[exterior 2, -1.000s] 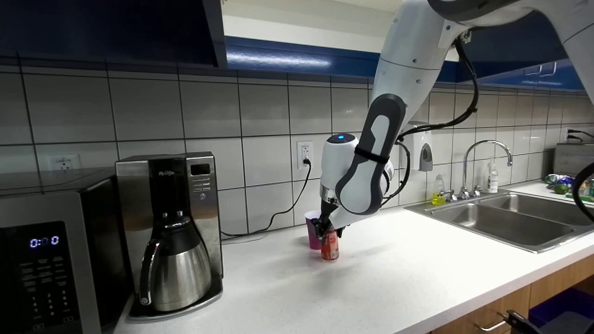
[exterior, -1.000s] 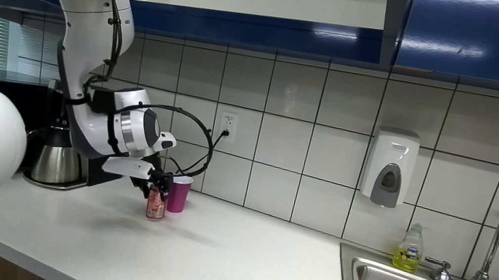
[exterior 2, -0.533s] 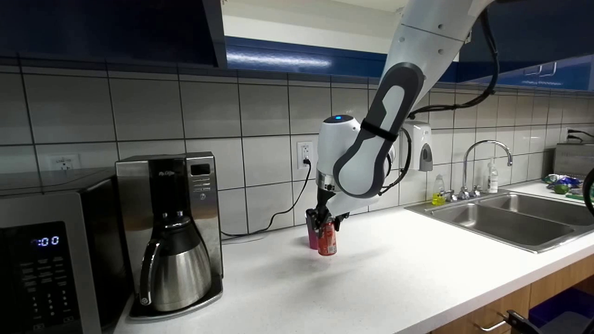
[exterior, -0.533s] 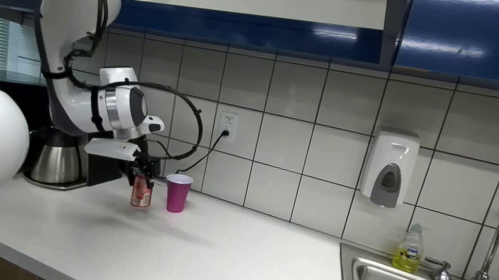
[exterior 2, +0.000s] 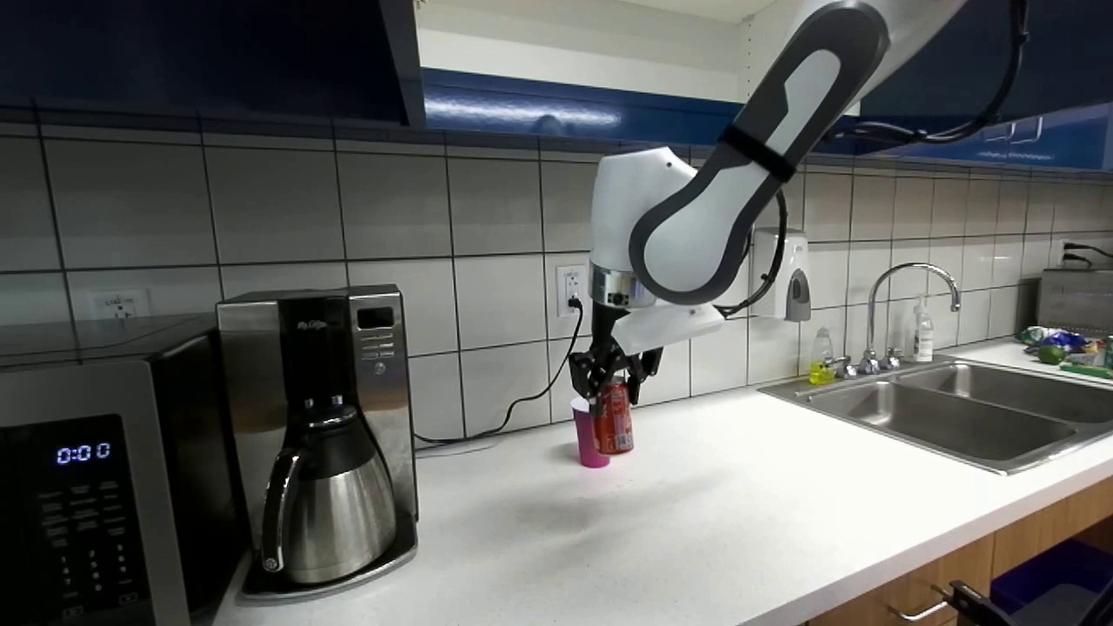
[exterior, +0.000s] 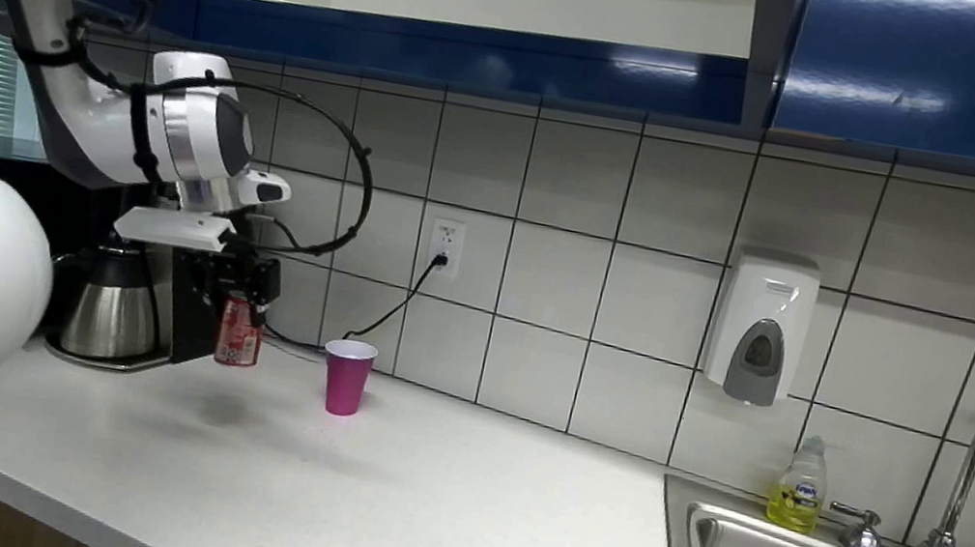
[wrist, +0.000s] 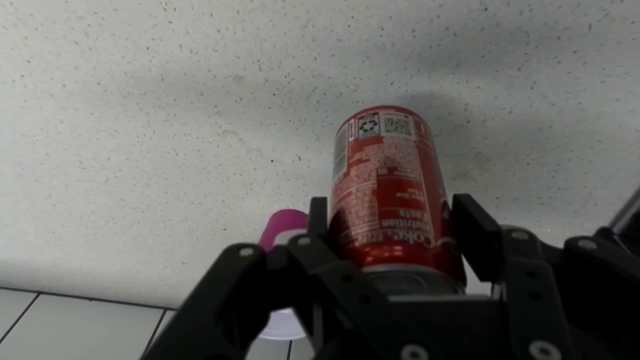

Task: Put the red can inside the cabinet

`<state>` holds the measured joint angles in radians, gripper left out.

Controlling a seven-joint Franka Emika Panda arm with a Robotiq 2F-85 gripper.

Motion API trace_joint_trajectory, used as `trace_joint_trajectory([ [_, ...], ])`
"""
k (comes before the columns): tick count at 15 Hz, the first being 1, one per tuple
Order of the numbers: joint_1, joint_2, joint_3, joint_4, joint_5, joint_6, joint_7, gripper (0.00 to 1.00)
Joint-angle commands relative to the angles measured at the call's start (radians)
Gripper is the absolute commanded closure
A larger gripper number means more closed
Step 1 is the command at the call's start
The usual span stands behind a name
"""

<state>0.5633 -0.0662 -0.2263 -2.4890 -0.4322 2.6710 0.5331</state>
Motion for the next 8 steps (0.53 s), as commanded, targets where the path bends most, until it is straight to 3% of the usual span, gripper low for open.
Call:
trace_joint_trajectory([
  [1, -0.171, -0.174, 0.237, -0.043, 0.041, -0.118, 0.004, 0.62],
  [5, -0.254, -0.278, 0.391, -0.025, 0.150, -0.208, -0.027, 0.62],
  [8, -0.286, -0.339, 0.456, 0.003, 0.202, -0.274, -0.033, 0.62],
])
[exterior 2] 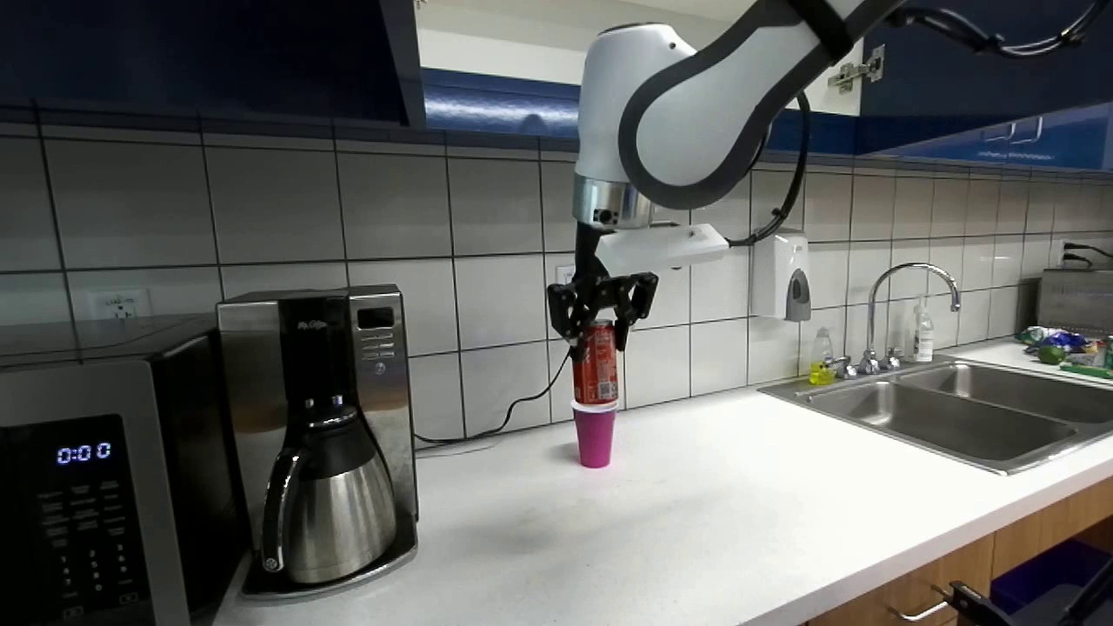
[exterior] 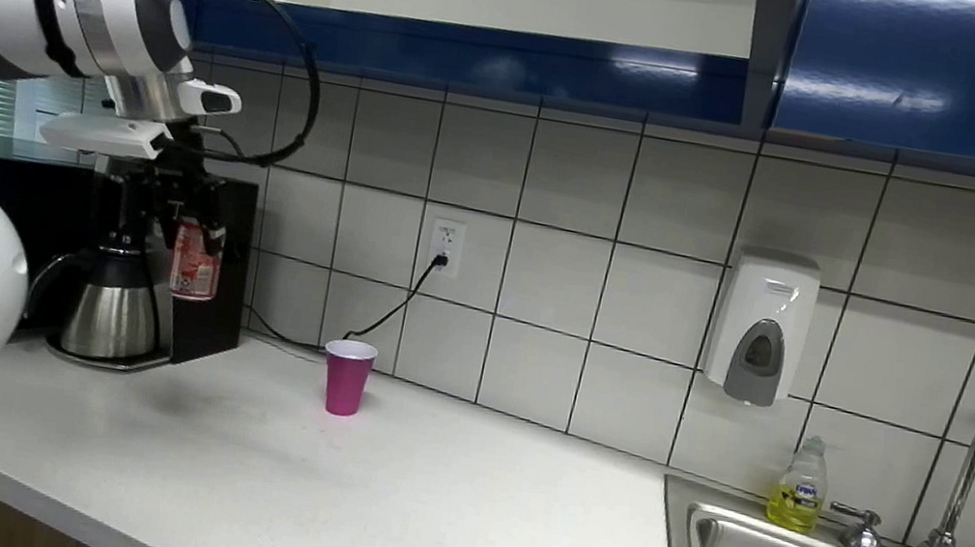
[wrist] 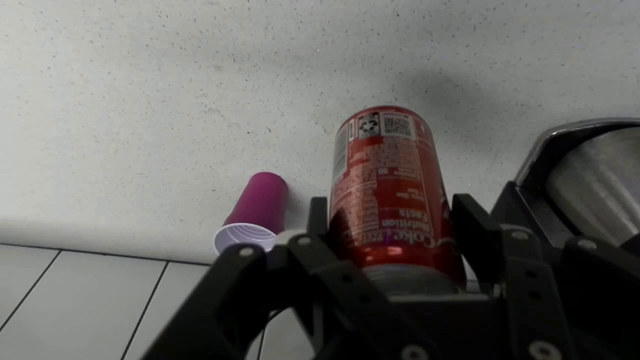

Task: Put the red can inside the cabinet

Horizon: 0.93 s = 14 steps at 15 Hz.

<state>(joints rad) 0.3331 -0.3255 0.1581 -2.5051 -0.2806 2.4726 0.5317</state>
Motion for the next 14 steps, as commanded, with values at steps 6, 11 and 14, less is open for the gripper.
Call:
trace_joint_trajectory([
  [6, -0.094, -0.176, 0.122, 0.113, 0.089, -0.224, -0.062, 0.62],
  [11, -0.118, -0.217, 0.125, 0.222, 0.093, -0.349, -0.090, 0.62],
  [14, -0.134, -0.222, 0.129, 0.293, 0.084, -0.407, -0.093, 0.62],
])
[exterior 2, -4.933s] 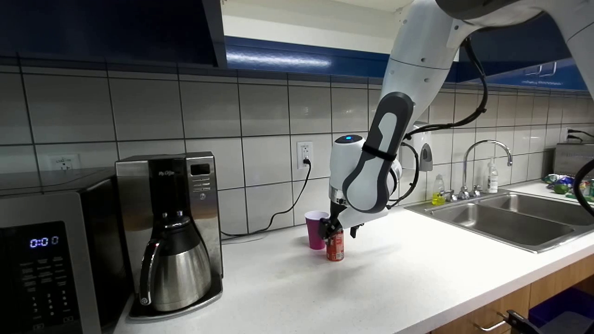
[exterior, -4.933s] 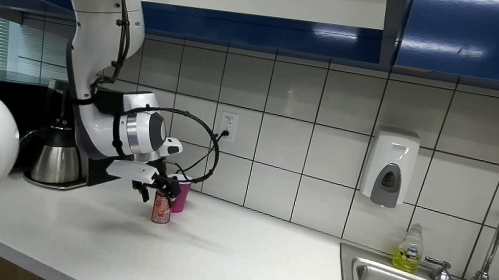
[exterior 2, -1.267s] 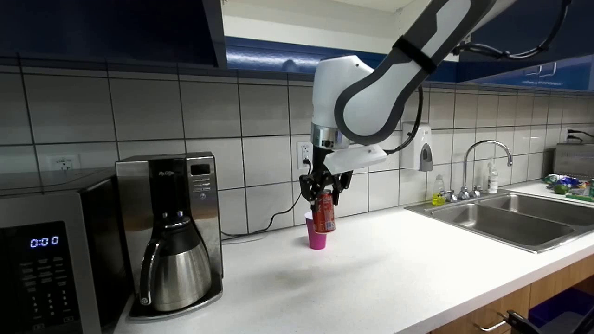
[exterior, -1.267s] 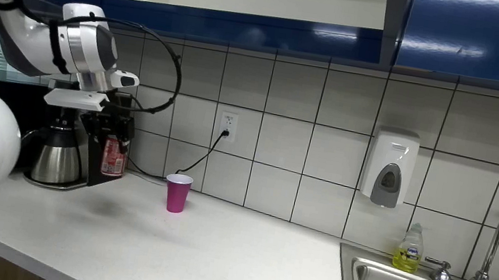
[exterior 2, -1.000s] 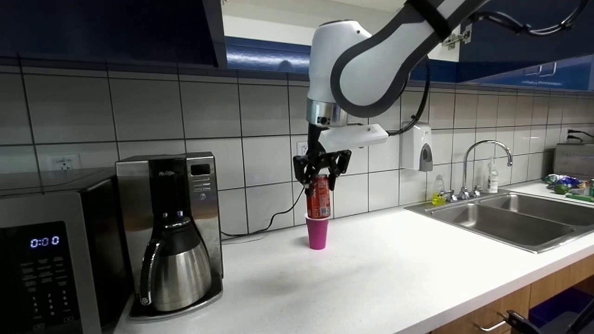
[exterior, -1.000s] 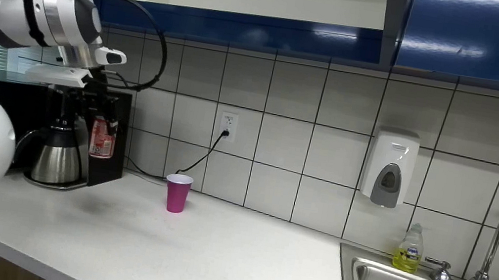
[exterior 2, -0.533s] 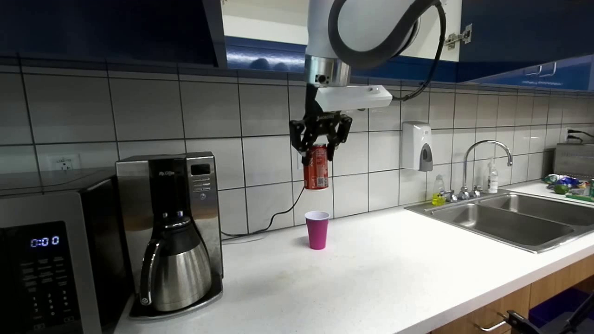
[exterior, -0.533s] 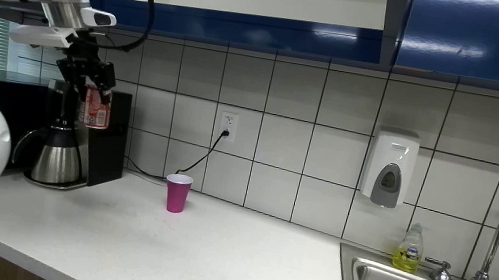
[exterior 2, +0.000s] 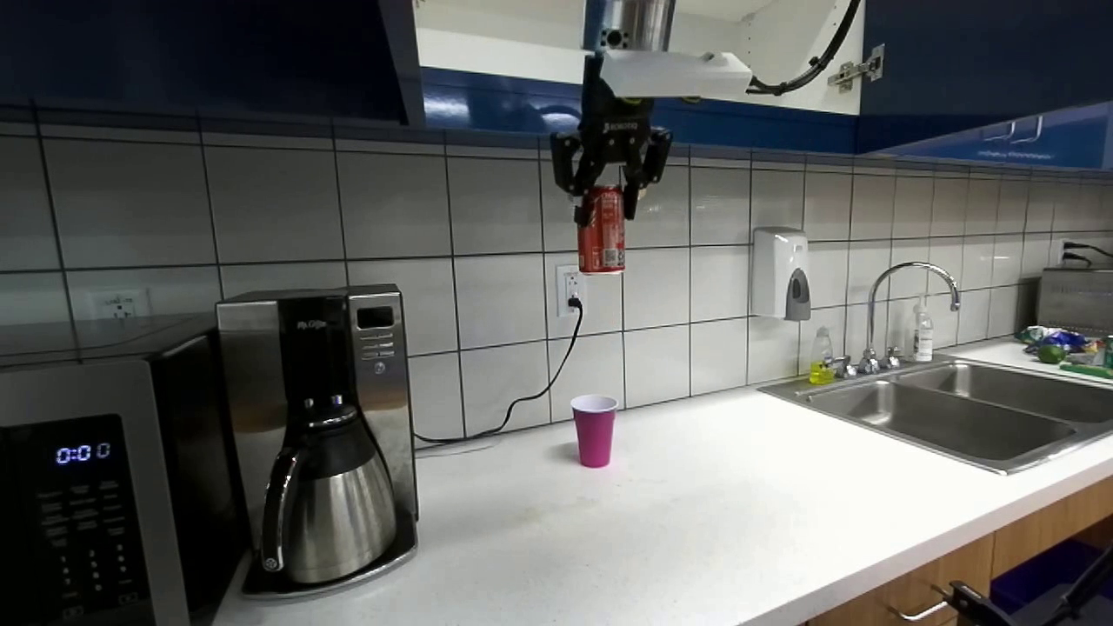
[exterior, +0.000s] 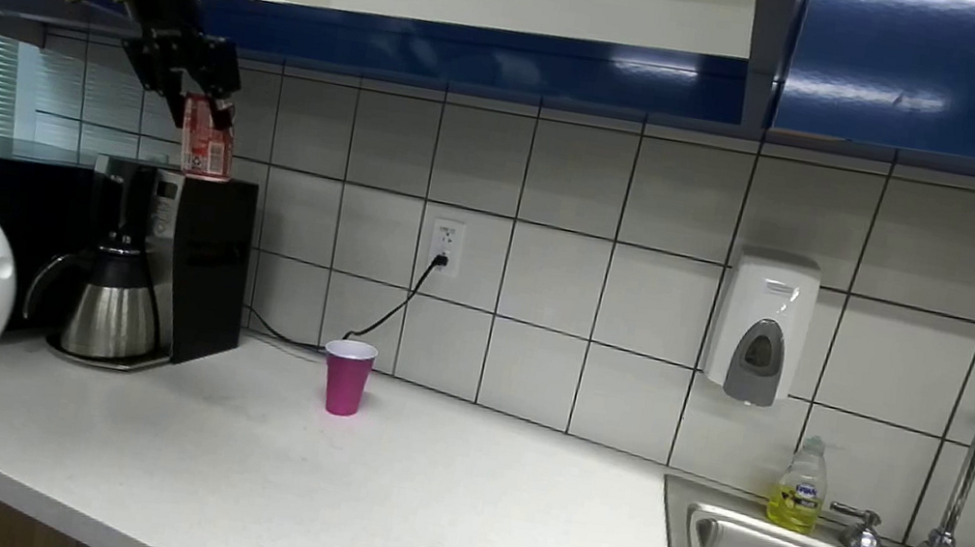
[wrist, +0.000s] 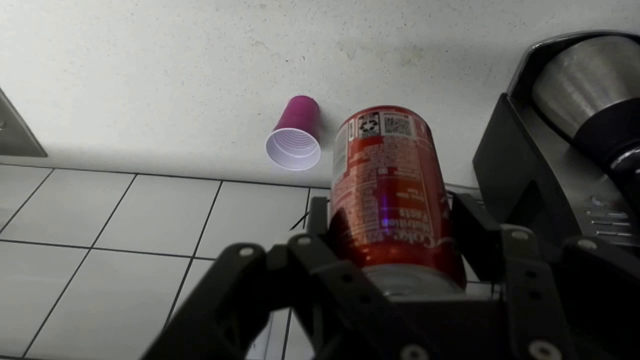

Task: Put the red can inside the cabinet

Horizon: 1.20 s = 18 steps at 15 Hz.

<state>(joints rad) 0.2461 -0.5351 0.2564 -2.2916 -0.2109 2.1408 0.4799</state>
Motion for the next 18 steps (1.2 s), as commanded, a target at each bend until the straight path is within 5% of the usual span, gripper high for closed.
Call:
trace_joint_trajectory([
  [1, -0.053, -0.012, 0.033, 0.107, 0.010, -0.093, -0.044, 0.62],
  [18, -0.157, 0.114, 0.077, 0.567, -0.063, -0.288, -0.042, 0.62],
])
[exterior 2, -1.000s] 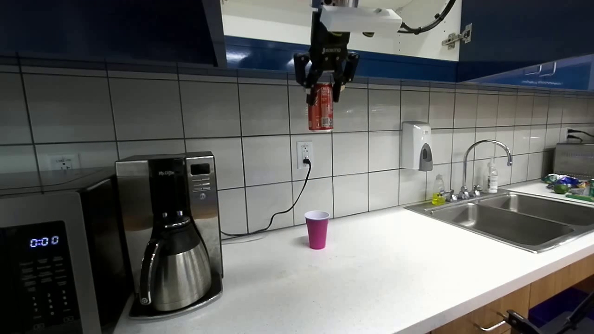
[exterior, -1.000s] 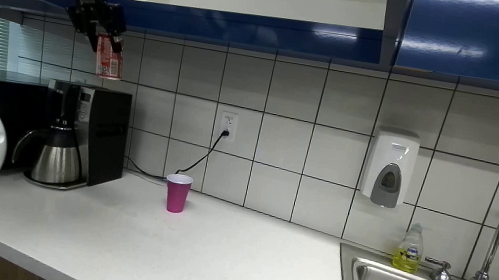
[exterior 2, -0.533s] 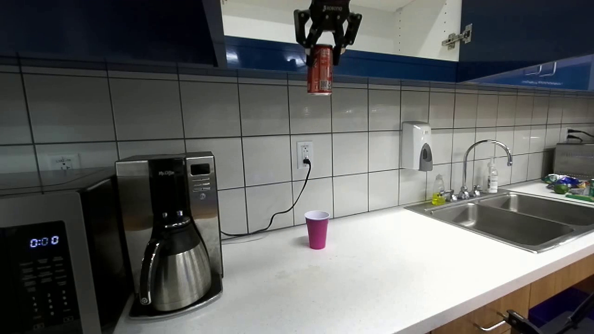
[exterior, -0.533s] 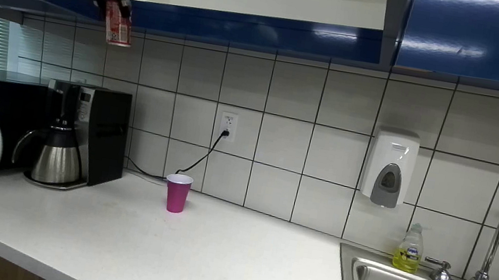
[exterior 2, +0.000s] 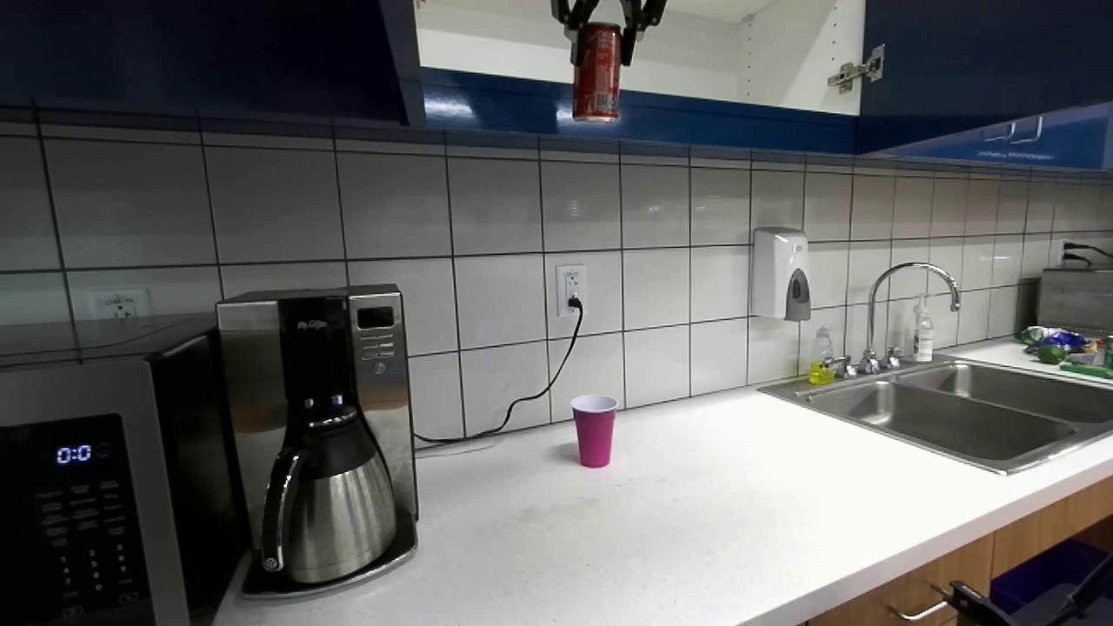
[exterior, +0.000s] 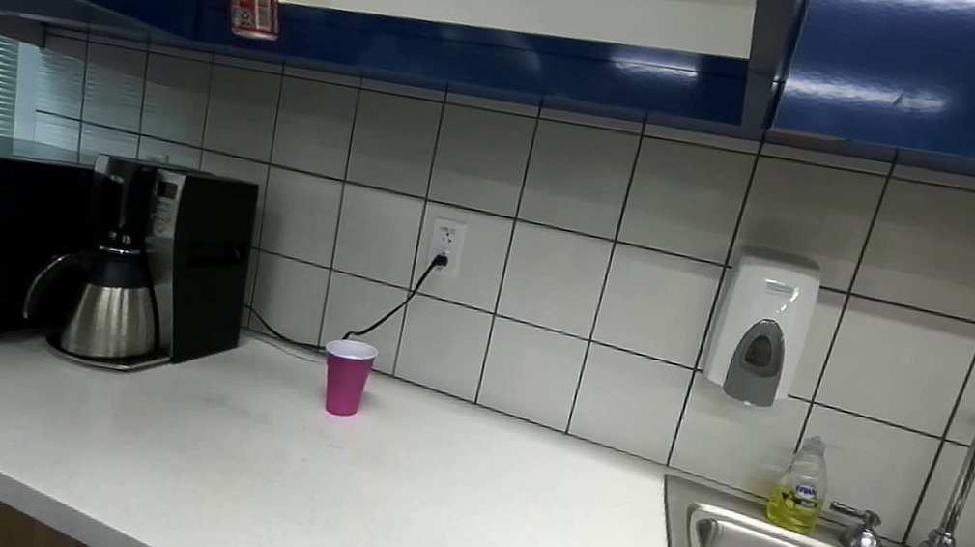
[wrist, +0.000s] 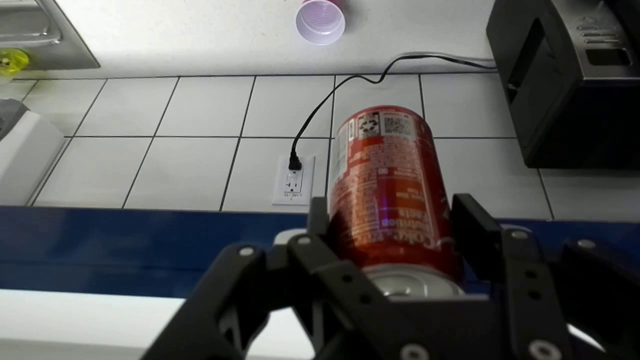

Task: Put the red can inside the cabinet

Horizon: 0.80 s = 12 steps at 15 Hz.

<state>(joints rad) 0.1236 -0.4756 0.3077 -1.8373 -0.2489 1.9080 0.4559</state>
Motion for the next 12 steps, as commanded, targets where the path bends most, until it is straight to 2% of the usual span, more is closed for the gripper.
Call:
trace_joint_trajectory([
  [1, -0.037, 0.068, 0.026, 0.137, -0.029, -0.064, -0.016, 0.62],
  [12, -0.029, 0.223, 0.034, 0.413, -0.111, -0.202, -0.006, 0.62],
])
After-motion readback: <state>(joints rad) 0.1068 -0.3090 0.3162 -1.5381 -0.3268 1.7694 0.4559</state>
